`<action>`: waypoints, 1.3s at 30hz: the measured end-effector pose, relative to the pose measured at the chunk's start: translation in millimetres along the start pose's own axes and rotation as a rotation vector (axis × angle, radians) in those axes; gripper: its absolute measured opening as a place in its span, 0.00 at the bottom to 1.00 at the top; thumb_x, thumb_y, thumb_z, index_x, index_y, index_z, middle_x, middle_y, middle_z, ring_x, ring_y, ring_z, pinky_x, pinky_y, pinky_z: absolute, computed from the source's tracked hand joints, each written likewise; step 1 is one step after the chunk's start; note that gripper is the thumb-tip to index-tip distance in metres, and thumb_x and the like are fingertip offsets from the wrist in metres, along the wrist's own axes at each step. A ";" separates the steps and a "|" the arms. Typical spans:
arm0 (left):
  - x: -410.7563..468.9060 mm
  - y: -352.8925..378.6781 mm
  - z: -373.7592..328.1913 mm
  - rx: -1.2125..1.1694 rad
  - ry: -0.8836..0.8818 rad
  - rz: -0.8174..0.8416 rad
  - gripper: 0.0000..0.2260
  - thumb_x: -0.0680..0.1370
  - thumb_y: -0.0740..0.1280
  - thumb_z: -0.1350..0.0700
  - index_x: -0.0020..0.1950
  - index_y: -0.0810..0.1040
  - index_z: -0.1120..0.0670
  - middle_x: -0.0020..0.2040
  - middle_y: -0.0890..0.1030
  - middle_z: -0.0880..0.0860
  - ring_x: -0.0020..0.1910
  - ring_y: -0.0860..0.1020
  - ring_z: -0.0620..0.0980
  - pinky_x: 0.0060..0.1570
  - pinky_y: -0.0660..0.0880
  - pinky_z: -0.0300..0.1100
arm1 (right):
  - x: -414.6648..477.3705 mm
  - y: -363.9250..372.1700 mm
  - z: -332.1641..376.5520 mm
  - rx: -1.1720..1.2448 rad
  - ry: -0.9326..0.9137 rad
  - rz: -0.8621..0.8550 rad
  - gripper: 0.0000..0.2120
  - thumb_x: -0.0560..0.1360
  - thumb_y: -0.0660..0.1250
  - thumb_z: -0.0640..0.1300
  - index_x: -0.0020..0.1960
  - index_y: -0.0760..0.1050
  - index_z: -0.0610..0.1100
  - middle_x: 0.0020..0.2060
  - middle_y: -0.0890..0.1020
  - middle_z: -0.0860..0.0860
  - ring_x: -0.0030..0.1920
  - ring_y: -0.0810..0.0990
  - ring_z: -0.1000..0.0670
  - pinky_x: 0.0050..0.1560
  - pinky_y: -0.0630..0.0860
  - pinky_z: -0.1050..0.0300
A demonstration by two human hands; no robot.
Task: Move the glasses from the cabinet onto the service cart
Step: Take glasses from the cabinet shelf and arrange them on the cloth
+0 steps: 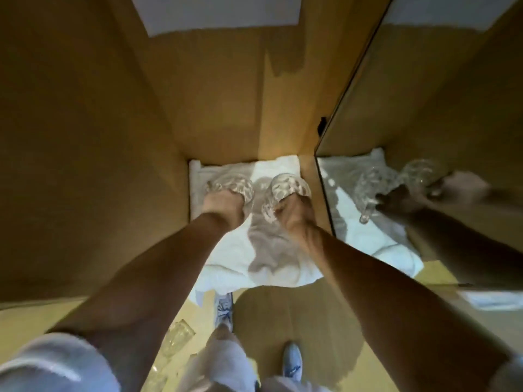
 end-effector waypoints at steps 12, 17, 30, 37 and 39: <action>-182.4 -7.2 -18.4 -0.041 -0.219 -0.056 0.17 0.76 0.60 0.46 0.60 0.77 0.51 0.59 0.78 0.54 0.58 0.77 0.55 0.52 0.74 0.45 | -135.0 -8.8 -18.8 -0.097 -0.156 -0.068 0.14 0.75 0.65 0.41 0.59 0.77 0.38 0.58 0.79 0.42 0.58 0.78 0.42 0.50 0.74 0.58; -230.6 -6.9 -25.5 0.031 -0.160 -0.054 0.13 0.76 0.61 0.48 0.56 0.78 0.52 0.55 0.79 0.54 0.55 0.77 0.55 0.46 0.73 0.44 | -182.6 4.1 -29.5 -0.144 -0.171 -0.016 0.16 0.76 0.63 0.42 0.61 0.75 0.37 0.61 0.76 0.40 0.61 0.77 0.42 0.56 0.75 0.55; -274.0 6.7 -82.9 0.142 0.094 0.059 0.11 0.76 0.66 0.46 0.53 0.82 0.49 0.51 0.81 0.49 0.50 0.78 0.50 0.41 0.74 0.40 | -257.5 -4.3 -106.2 0.045 -0.016 0.015 0.07 0.74 0.63 0.39 0.38 0.71 0.40 0.37 0.76 0.47 0.46 0.79 0.47 0.34 0.72 0.61; -263.7 29.5 -179.8 0.183 0.251 0.141 0.09 0.74 0.65 0.49 0.48 0.83 0.48 0.50 0.82 0.47 0.49 0.79 0.50 0.37 0.71 0.38 | -271.0 -55.7 -213.3 0.226 0.105 -0.156 0.13 0.77 0.60 0.41 0.58 0.76 0.38 0.55 0.79 0.43 0.57 0.77 0.43 0.44 0.70 0.60; -259.5 30.2 -215.1 0.158 0.298 0.168 0.08 0.73 0.67 0.50 0.49 0.83 0.47 0.50 0.83 0.46 0.49 0.79 0.49 0.37 0.71 0.38 | -272.1 -71.6 -247.3 0.081 0.103 -0.143 0.12 0.75 0.63 0.43 0.56 0.78 0.39 0.53 0.80 0.42 0.55 0.78 0.41 0.46 0.72 0.56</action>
Point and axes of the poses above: each hand's wrist, its own x-axis towards the middle knuckle, its own y-axis out of the palm, z = x × y, the point moved 5 cm from there along x, towards the middle knuckle
